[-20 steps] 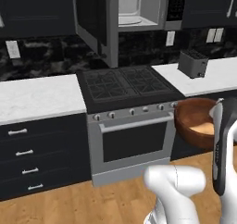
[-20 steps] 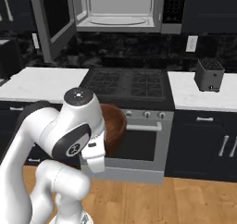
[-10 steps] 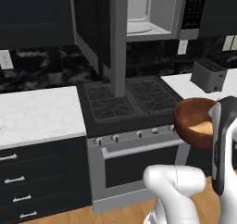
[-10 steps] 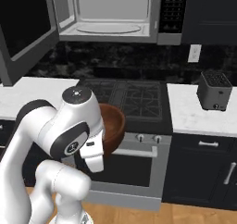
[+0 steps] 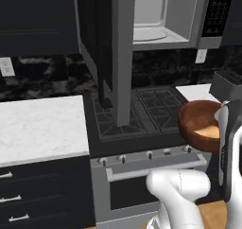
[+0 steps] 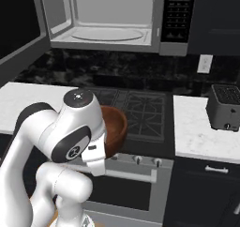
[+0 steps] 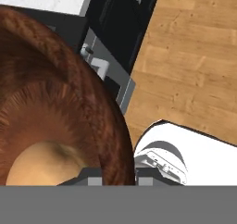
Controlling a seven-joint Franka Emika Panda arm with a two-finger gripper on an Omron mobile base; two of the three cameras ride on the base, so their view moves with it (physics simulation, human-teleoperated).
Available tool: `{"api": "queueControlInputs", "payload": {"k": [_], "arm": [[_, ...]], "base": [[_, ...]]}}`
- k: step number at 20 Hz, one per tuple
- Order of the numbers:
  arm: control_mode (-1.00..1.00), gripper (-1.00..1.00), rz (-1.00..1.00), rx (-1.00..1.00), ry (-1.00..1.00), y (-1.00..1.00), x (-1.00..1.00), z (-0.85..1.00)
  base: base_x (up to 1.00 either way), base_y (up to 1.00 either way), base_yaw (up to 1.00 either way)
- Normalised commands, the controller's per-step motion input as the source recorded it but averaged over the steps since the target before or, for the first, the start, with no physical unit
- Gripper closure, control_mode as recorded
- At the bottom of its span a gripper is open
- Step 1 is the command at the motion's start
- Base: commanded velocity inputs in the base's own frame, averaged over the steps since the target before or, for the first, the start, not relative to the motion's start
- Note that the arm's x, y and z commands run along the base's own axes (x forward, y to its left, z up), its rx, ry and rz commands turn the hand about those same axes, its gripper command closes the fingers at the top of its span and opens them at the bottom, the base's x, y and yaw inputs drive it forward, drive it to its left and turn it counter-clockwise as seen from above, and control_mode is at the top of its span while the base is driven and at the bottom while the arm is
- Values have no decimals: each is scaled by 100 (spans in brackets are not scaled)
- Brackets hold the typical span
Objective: Pick the squash from the sink and place it in the bowl. Then pick the bowl and place it in the microwave. Then close the microwave door and press the start button.
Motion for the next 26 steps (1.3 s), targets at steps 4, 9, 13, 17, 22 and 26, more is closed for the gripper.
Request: {"api": "queueControlInputs", "payload": {"k": [4, 9, 13, 17, 22, 26], "arm": [[100, 100, 0, 0, 0, 0, 0, 0], [100, 100, 0, 0, 0, 0, 0, 0], [100, 100, 0, 0, 0, 0, 0, 0], [100, 100, 0, 0, 0, 0, 0, 0], [100, 100, 0, 0, 0, 0, 0, 0], [-100, 100, 0, 2, -8, 0, -17, 0]], "base": [[63, -12, 13], [43, -12, 14], [14, -6, 4], [13, 0, 0], [2, 0, 0], [-13, 0, 0]]}}
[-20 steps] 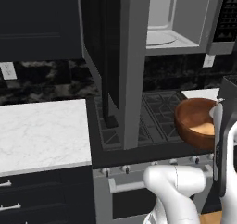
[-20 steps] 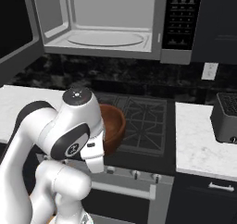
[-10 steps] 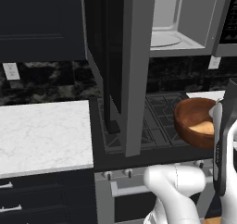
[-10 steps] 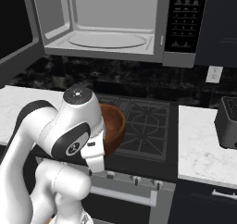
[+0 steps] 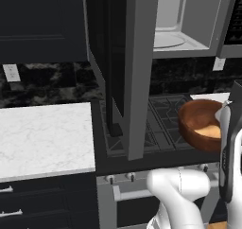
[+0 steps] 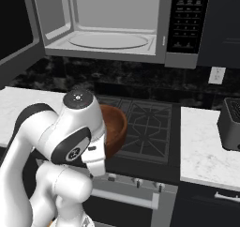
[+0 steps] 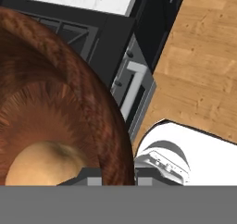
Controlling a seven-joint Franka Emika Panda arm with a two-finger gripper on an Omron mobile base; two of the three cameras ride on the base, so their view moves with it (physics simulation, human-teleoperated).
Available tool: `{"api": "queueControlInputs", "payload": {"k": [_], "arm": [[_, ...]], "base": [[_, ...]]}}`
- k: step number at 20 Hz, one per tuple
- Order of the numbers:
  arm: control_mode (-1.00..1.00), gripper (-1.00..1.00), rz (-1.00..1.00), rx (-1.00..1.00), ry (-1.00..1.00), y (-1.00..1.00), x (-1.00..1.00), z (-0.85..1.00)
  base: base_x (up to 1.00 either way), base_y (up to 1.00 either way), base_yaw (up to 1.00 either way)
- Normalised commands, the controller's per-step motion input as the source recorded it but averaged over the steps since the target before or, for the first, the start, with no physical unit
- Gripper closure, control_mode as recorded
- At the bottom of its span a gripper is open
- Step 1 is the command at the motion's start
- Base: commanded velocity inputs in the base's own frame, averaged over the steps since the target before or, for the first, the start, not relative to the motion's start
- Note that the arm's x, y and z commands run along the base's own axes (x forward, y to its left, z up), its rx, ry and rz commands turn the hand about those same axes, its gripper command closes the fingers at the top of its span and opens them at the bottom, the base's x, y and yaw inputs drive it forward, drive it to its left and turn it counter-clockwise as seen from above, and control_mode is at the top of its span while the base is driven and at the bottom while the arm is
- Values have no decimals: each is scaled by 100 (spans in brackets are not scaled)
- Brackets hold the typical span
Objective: Pick the squash from the sink and place it in the bowl. Then pick the bowl and place it in the microwave. Then close the microwave door and press the start button.
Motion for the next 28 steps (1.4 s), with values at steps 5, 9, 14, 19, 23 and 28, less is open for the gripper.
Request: {"api": "queueControlInputs", "payload": {"k": [5, 9, 14, 19, 23, 28], "arm": [[-100, 100, -1, 2, -20, 3, -28, 30], [-100, 100, -6, 0, -14, 15, -9, 67], [-100, 100, -11, 0, -1, 11, 6, 70], [-100, 100, -5, 0, -1, 5, 11, 84], [-100, 100, 2, 0, -16, 0, 30, 57], [-100, 100, 0, 0, -2, 0, 50, 34]], "base": [[0, 0, 0], [0, 0, 0], [0, 0, 0], [0, 0, 0], [0, 0, 0], [0, 0, 0]]}}
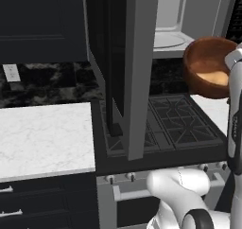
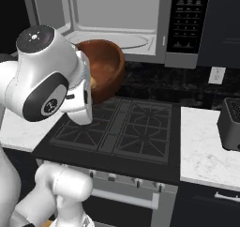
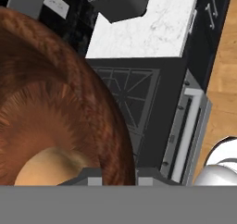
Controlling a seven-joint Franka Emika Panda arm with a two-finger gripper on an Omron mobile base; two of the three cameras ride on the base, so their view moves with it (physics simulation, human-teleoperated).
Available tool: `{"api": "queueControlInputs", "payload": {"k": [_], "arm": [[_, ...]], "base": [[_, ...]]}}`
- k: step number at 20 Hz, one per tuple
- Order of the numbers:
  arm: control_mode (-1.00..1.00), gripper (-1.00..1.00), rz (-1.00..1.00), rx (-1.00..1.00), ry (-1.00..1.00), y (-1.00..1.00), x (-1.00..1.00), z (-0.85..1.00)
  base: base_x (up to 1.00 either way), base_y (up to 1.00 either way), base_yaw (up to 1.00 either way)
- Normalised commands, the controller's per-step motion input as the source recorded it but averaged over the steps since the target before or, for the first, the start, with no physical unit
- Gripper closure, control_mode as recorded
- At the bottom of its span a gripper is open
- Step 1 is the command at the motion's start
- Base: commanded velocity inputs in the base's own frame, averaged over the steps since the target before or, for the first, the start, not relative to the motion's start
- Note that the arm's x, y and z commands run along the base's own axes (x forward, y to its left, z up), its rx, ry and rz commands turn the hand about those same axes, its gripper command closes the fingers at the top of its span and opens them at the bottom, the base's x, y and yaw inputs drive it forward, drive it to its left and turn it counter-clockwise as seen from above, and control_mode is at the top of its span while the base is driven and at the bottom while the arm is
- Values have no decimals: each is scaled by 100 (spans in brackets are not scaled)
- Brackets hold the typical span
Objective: Pick the squash from the sink and place it in the bowl. Then pick the bowl and place it in the microwave. Then close the microwave door and press the start button.
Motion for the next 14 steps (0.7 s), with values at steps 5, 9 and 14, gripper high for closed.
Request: {"api": "queueControlInputs", "payload": {"k": [5, 9, 14], "arm": [[-100, 100, 0, 0, 0, 6, 55, 9], [-100, 100, 1, 1, 0, 0, 72, 0], [-100, 100, 2, 3, -1, 1, 62, 16]], "base": [[0, 0, 0], [0, 0, 0], [0, 0, 0]]}}
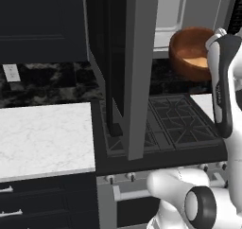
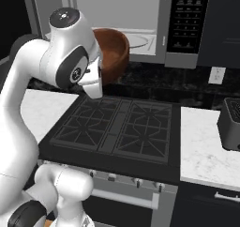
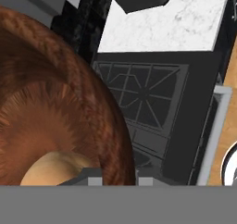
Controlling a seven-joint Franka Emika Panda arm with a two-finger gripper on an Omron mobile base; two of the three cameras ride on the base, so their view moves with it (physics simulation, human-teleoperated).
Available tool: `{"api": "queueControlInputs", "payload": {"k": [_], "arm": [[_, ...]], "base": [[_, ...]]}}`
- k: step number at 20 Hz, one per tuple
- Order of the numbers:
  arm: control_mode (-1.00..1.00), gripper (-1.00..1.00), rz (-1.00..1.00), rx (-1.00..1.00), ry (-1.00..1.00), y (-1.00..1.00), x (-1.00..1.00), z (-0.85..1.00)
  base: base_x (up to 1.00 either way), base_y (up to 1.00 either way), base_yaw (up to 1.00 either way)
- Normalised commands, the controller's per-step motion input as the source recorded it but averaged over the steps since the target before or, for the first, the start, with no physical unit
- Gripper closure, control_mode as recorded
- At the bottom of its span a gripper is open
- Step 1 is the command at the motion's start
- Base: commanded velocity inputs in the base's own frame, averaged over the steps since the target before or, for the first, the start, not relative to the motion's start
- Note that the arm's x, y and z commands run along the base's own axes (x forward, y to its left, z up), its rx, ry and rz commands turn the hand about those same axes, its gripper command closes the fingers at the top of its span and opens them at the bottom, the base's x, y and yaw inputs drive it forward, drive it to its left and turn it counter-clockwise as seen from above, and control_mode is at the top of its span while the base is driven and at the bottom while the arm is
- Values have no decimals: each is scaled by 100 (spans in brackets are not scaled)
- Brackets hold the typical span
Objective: Pick the squash from the sink and place it in the bowl. Then pick the bowl and place it in the microwave. Then close the microwave door and press the start button.
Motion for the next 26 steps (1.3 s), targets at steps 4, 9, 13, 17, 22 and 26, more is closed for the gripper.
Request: {"api": "queueControlInputs", "payload": {"k": [4, 9, 13, 17, 22, 26], "arm": [[-100, 100, 2, 4, -5, 0, 55, 31], [-100, 100, 0, 2, -2, 3, 56, 25], [-100, 100, 0, 3, 0, 10, 56, 9], [-100, 100, 0, 5, 0, 12, 54, 5], [-100, 100, 0, 5, -1, 12, 49, 12], [-100, 100, 0, 2, 0, 15, 54, 11]], "base": [[0, 0, 0], [0, 0, 0], [0, 0, 0], [0, 0, 0], [0, 0, 0], [0, 0, 0]]}}
